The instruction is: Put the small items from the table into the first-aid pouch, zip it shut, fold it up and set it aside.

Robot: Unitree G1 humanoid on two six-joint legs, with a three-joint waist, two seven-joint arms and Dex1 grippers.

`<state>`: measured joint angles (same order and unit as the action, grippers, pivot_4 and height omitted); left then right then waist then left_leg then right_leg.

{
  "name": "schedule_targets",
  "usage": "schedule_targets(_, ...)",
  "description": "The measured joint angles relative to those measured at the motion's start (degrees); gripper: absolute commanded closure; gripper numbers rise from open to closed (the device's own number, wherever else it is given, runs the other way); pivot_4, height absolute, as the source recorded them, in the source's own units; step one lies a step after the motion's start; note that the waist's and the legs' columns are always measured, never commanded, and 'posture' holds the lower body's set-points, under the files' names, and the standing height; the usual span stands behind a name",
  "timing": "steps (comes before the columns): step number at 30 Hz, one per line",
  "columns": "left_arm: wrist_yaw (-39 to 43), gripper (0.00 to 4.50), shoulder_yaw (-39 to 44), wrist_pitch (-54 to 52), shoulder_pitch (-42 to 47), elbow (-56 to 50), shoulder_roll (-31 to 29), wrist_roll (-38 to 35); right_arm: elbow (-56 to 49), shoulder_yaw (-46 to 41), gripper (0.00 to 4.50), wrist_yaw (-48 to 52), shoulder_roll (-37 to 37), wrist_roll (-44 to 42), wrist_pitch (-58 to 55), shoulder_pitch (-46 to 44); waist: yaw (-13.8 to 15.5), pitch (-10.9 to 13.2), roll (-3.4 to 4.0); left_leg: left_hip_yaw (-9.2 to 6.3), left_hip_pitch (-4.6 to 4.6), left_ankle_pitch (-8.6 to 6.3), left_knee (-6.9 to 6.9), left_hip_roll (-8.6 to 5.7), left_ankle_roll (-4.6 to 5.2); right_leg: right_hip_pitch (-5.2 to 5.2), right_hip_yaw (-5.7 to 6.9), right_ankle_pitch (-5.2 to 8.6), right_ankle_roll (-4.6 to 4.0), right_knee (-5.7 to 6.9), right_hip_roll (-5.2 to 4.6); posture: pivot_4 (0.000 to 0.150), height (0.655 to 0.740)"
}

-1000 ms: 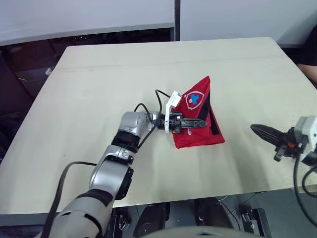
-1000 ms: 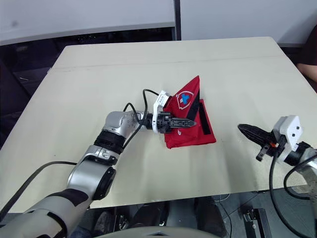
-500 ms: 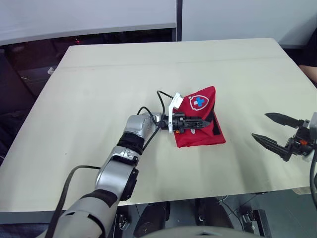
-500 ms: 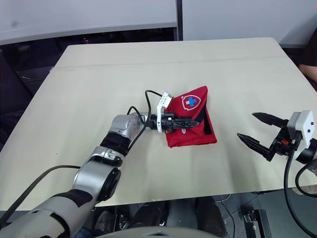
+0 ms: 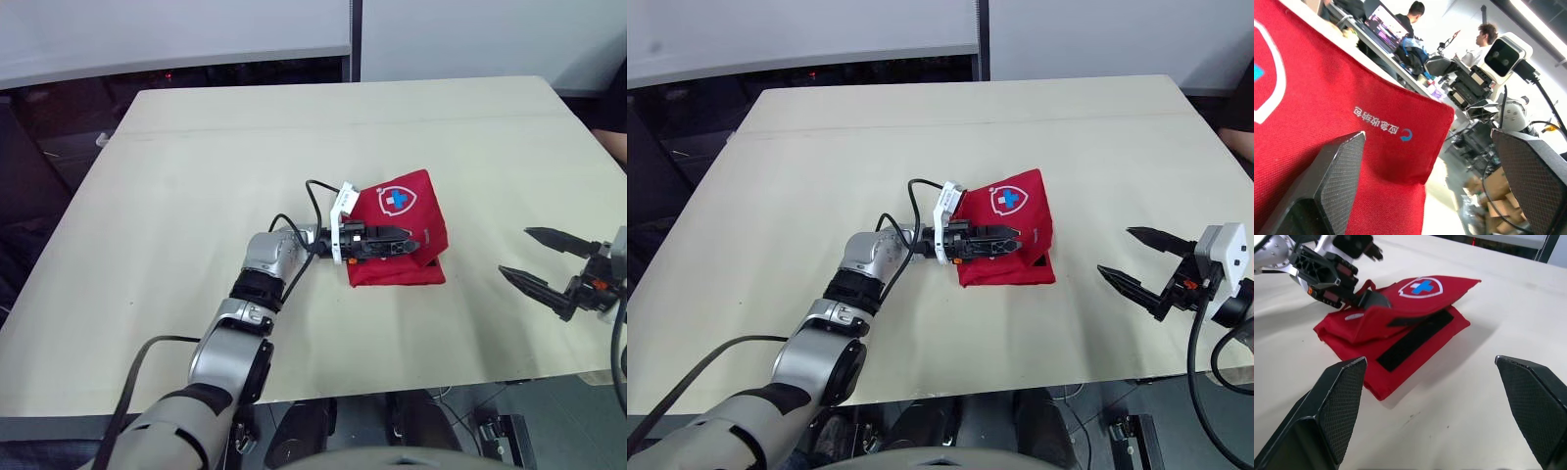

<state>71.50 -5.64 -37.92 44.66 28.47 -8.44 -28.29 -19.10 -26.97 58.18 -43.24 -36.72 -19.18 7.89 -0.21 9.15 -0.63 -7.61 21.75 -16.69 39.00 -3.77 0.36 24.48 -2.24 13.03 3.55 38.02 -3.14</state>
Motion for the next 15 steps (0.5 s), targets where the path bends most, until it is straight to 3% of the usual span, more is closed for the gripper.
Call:
schedule_targets(2, -0.82, 0.08, -0.73, 3.05, 0.01, -0.75, 0.38, 1.42, -0.03, 0.00, 0.00, -0.15, 0.01, 0.06, 0.07, 0.09, 0.10, 0.00, 0.00, 0.01, 0.00, 0.00, 0.01, 0.00, 0.00, 0.00, -0.01, 0.00, 0.00, 0.00, 0.00, 0.150, 0.7368)
schedule_targets(3, -1.35, 0.48, -1.12, 4.91, 0.05, -0.97, 0.60, 2.36, -0.06, 0.00, 0.00, -0.25, 0.02, 0.11, 0.12, 0.11, 0.15, 0.00, 0.00, 0.02, 0.00, 0.00, 0.01, 0.00, 0.00, 0.00, -0.02, 0.00, 0.00, -0.01, 0.00, 0.150, 0.7368)
schedule_targets(4, -2.14, 0.60, -1.80, 7.59, 0.11, -0.97, 1.51, 3.77, -0.17, 0.00, 0.00, -0.50, 0.12, 0.20, 0.21, 0.20, 0.20, 0.00, 0.00, 0.03, 0.00, 0.00, 0.01, 0.00, 0.00, 0.00, -0.03, 0.00, 0.00, -0.01, 0.00, 0.150, 0.7368)
schedule_targets(13, -5.21, 4.27, -6.02, 18.98, 5.20, 3.38, 6.57, 11.08, -1.09, 0.22, 0.00, -1.33, 0.63, 0.27, 0.55, 1.06, 0.93, 0.01, -0.02, 0.11, 0.01, -0.03, 0.06, -0.02, 0.05, -0.01, -0.06, -0.03, 0.05, -0.04, 0.03, 0.150, 0.7368)
schedule_targets(15, -5.76, 4.45, -7.57, 22.70, 5.90, 6.63, 7.26, 13.86, -1.09, 0.20, 0.00, -1.33, 0.61, 0.27, 0.57, 1.69, 0.93, 0.02, -0.02, 0.11, 0.01, -0.03, 0.06, -0.01, 0.06, -0.01, -0.06, -0.03, 0.05, -0.04, 0.04, 0.150, 0.7368)
